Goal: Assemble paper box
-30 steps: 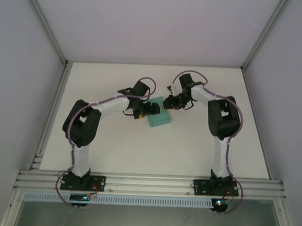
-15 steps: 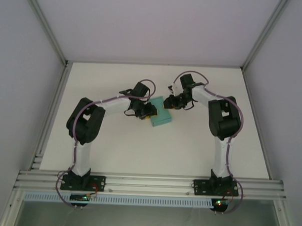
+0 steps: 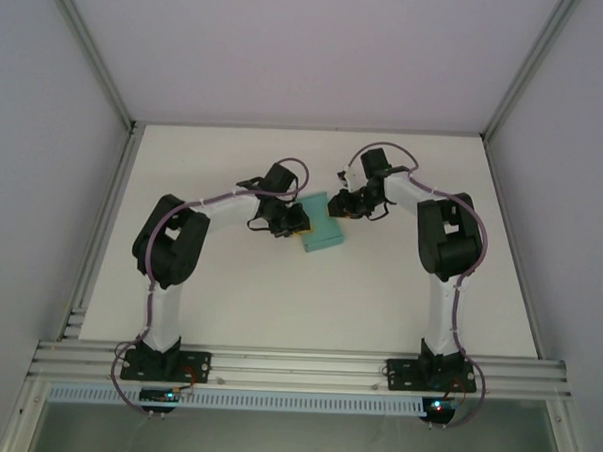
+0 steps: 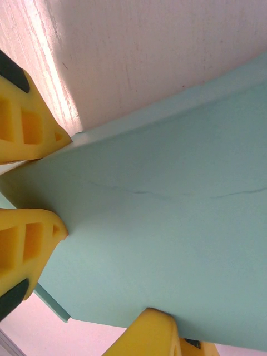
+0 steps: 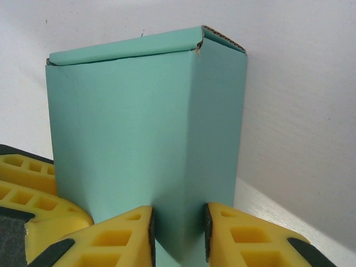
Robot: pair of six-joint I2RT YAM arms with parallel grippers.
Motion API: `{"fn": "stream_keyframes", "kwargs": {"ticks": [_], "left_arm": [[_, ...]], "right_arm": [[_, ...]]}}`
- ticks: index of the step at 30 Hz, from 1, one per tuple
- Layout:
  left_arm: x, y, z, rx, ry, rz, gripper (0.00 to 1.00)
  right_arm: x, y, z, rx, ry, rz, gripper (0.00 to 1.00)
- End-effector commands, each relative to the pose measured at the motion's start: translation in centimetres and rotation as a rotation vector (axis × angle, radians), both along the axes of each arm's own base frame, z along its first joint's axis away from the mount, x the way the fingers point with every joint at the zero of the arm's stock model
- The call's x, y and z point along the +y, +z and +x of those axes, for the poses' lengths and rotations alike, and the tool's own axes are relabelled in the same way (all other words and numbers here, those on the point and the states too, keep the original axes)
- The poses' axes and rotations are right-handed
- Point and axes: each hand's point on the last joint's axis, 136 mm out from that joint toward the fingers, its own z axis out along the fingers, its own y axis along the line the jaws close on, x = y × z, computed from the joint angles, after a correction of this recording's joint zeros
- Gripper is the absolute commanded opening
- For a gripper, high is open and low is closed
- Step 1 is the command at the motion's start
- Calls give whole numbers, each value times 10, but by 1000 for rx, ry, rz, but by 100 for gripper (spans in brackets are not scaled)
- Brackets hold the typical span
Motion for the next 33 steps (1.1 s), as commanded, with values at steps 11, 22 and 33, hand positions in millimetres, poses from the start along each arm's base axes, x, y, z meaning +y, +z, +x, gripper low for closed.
{"fn": "stream_keyframes", "kwargs": {"ticks": [11, 22, 33], "left_arm": [[10, 41, 16, -199, -61, 102, 80], [131, 160, 45, -605, 189, 451, 100], [346, 106, 13, -930, 703, 756, 99]], "right_arm": [[-5, 59, 22, -80, 15, 11, 68], [-76, 148, 34, -456, -199, -107, 99], [-239, 61, -46, -709, -680, -392, 99]]}}
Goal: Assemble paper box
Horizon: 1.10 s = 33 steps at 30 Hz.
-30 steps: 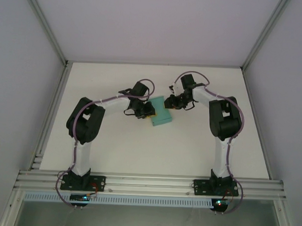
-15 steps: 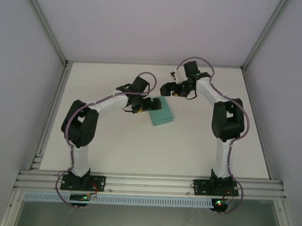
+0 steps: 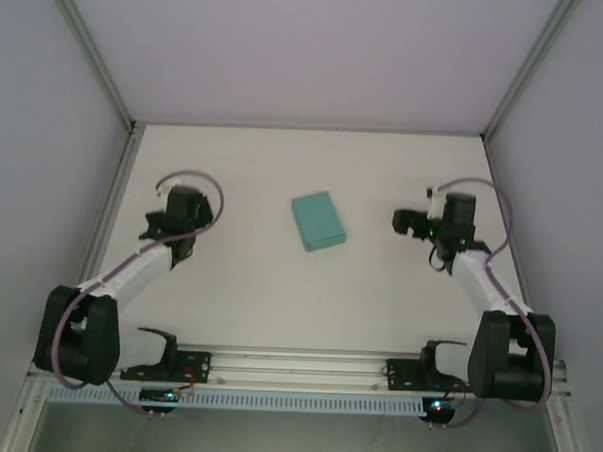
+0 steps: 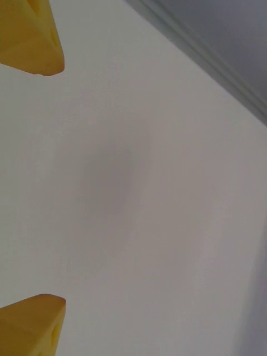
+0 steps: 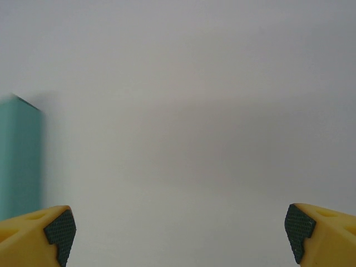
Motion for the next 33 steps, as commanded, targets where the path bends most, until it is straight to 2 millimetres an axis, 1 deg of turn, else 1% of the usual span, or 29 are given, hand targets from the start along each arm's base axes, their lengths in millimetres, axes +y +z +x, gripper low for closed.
{"fn": "stream_keyframes", "kwargs": {"ticks": [1, 2, 3, 4, 6, 7, 8, 9, 10, 11, 12, 13, 14, 15, 16, 17, 18, 19, 20, 21, 22, 23, 24, 25, 27, 33], "left_arm": [[13, 44, 22, -246, -18, 37, 99], [8, 47, 26, -259, -72, 73, 99], [2, 47, 29, -266, -125, 104, 99], [2, 43, 30, -269, -144, 137, 99], [4, 24, 29, -226, -157, 187, 99], [5, 12, 27, -206, -159, 192, 99], [6, 7, 27, -224, -157, 197, 99], [5, 10, 26, -232, -150, 200, 100], [-3, 10, 27, -243, -201, 182, 100], [0, 11, 28, -259, -196, 188, 99], [4, 11, 28, -251, -174, 193, 99], [3, 12, 28, -260, -190, 198, 99], [2, 14, 28, -278, -206, 214, 99], [4, 16, 27, -297, -204, 232, 99], [8, 14, 27, -309, -195, 234, 99], [17, 6, 25, -336, -168, 212, 99], [21, 11, 28, -403, -170, 211, 99], [17, 9, 31, -374, -192, 194, 99], [17, 0, 33, -302, -209, 151, 99], [22, -3, 38, -308, -206, 131, 99], [21, -12, 45, -278, -236, 94, 99], [20, -15, 44, -285, -251, 86, 99], [24, -12, 40, -321, -223, 96, 99], [27, -11, 39, -319, -210, 90, 99], [25, -14, 42, -289, -216, 93, 100], [26, -14, 42, -290, -214, 95, 99]], "right_arm": [[-28, -5, 14, -146, -121, -78, 99], [-30, -11, 16, -175, -129, -84, 99], [-32, -13, 18, -212, -142, -91, 99], [-32, -8, 24, -267, -155, -74, 99], [-38, 0, 29, -341, -160, -116, 99], [-32, -4, 31, -336, -136, -83, 99], [-34, -10, 32, -322, -124, -123, 100], [-33, -15, 33, -339, -127, -132, 100], [-29, -24, 34, -358, -106, -129, 99], [-22, -23, 35, -391, -97, -79, 99], [-24, -24, 31, -364, -100, -81, 100], [-31, -26, 30, -326, -113, -128, 99], [-33, -28, 32, -321, -129, -119, 99], [-29, -26, 36, -343, -119, -86, 99], [-23, -26, 38, -337, -94, -76, 100], [-27, -25, 39, -320, -93, -120, 99], [-26, -26, 40, -316, -91, -146, 99], [-25, -24, 41, -337, -98, -145, 100], [-21, -26, 40, -326, -95, -121, 99], [-20, -30, 38, -300, -86, -117, 99], [-19, -29, 39, -308, -82, -119, 99], [-20, -27, 39, -320, -87, -120, 100], [-18, -29, 39, -312, -81, -117, 99], [-18, -30, 38, -305, -78, -116, 99], [-17, -29, 39, -309, -77, -114, 99], [-18, -30, 39, -306, -77, -113, 99]]}}
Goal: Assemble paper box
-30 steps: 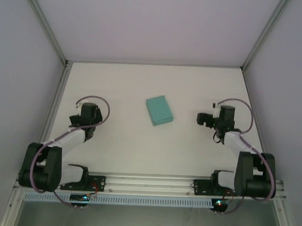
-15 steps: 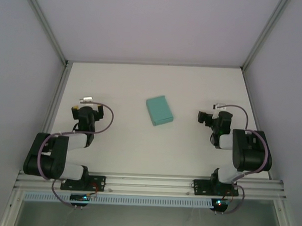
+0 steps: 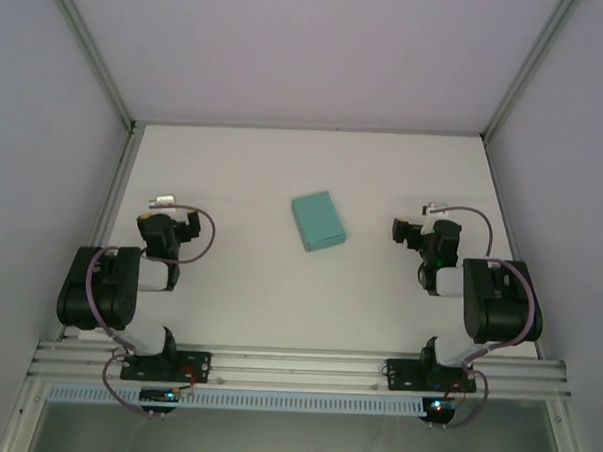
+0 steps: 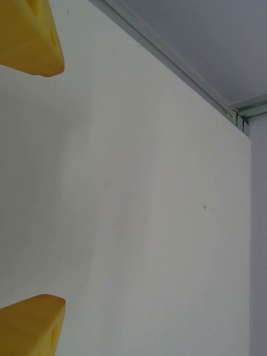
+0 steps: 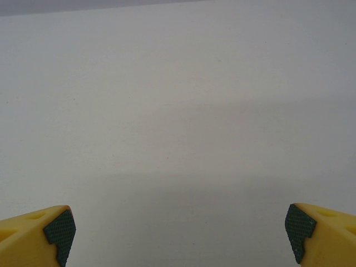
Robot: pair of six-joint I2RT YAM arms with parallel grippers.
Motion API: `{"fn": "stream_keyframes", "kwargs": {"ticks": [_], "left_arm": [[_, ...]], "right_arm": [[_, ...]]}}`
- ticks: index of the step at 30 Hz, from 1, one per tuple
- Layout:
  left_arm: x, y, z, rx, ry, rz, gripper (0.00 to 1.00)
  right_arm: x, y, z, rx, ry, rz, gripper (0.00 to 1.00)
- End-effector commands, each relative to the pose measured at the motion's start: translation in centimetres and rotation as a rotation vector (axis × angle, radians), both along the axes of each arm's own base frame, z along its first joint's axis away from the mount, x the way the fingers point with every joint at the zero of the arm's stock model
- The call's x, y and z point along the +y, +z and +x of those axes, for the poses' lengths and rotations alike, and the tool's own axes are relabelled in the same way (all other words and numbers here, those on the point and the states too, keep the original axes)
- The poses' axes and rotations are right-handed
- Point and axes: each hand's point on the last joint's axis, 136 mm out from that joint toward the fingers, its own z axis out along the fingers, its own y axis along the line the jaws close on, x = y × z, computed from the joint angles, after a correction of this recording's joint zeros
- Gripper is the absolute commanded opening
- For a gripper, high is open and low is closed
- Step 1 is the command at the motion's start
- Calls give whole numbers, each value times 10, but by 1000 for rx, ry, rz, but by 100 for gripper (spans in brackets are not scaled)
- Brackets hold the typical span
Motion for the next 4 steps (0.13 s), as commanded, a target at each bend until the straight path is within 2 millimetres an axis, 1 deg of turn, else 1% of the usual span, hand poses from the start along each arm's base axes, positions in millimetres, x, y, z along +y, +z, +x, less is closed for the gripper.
{"fn": "stream_keyframes", "kwargs": {"ticks": [1, 4], "left_arm": [[-3, 15, 10, -57, -15, -17, 99], [-4, 16, 10, -57, -16, -18, 100]], "right_arm": [[0, 7, 6, -21, 4, -10, 100], [0, 8, 6, -26, 1, -10, 99]]}}
